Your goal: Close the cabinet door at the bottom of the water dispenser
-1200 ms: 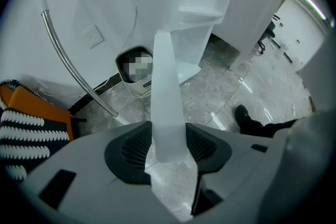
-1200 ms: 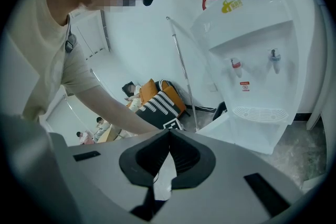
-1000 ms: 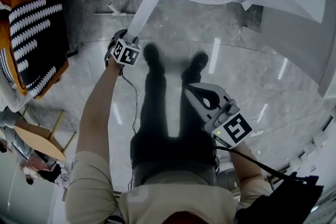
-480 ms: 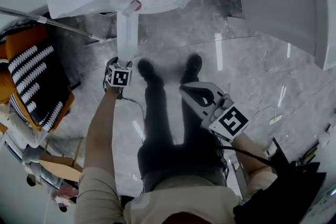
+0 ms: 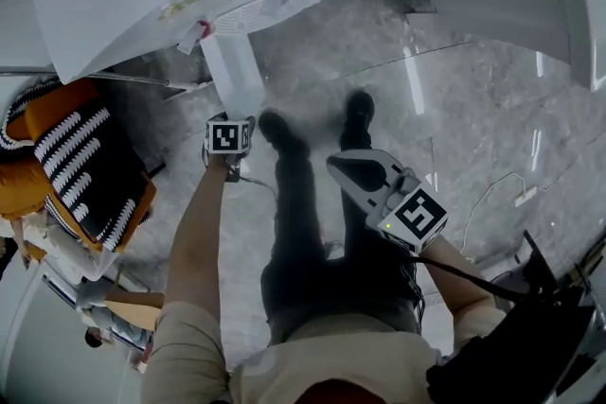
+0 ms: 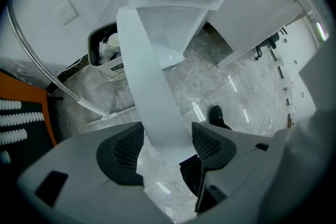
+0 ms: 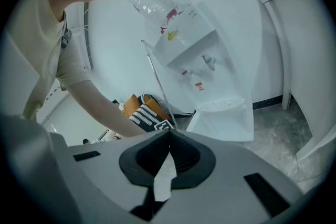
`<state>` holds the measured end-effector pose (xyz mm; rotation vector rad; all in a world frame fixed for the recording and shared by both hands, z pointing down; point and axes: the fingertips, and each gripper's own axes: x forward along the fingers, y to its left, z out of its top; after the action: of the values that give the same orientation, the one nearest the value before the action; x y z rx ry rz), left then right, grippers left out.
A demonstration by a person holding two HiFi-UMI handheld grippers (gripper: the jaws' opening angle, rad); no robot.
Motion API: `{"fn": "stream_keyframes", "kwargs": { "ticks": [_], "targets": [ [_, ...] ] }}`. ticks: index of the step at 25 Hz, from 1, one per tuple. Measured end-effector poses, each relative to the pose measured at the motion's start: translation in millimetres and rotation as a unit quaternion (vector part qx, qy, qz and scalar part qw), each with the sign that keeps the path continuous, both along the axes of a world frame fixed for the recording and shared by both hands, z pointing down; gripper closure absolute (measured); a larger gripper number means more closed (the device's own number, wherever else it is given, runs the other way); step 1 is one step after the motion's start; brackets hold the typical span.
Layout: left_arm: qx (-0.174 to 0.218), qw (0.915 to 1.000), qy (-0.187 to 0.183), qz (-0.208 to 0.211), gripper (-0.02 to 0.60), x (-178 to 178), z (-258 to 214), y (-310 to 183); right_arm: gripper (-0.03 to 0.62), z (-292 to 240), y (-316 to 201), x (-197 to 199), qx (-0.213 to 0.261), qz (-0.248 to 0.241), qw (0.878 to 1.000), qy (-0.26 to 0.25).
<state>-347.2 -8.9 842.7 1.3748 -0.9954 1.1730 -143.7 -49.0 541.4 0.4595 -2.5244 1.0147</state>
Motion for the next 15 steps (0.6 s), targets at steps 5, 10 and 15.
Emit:
{"fn": "stream_keyframes", "kwargs": {
  "ticks": [5,10,15],
  "targets": [
    [0.006,0.9995,0.026,-0.015,0.311,16.8,1.6,-6.6,0.583,4.9,10.3,14.0,-0.013,0.018,1.000,-0.006],
    [0.023,0.9977,0.045,-0.046,0.311,27.9,1.0,-11.2,0.583,3.9,10.8,19.4,-0.019,0.013,1.000,-0.014],
    [0.033,0.9960,0.054,-0.064,0.311,32.1,2.2,-14.1,0.583,3.1,6.2,22.0,-0.026,0.030,0.999,-0.020]
  ]
}}
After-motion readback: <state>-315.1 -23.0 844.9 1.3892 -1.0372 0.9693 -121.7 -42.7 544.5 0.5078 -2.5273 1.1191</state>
